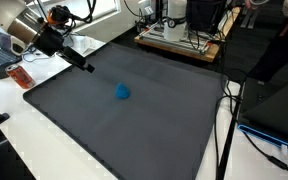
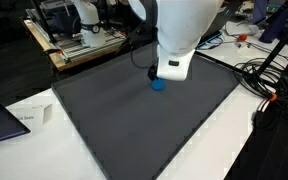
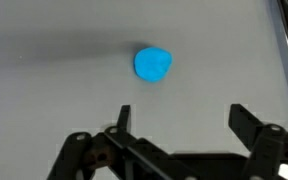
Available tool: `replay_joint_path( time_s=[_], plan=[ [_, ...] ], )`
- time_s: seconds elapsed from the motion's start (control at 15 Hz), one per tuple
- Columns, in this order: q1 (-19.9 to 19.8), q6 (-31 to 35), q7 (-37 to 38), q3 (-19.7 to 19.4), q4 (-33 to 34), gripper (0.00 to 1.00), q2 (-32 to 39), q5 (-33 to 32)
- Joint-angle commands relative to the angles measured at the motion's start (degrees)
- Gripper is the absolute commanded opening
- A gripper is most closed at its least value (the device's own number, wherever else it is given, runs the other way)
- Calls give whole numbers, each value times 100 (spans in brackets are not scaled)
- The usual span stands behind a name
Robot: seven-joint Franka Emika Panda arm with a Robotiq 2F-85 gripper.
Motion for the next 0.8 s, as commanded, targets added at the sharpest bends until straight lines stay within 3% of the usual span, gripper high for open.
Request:
replay_joint_path(
  time_s=[0.0, 0.33, 0.73],
  plan=[
    [-301, 160, -462, 213, -223, 100, -70, 262],
    [-572, 520, -867, 286, -718, 100, -220, 320],
    [-729, 1633, -898, 202, -2151, 100, -913, 200]
  ],
)
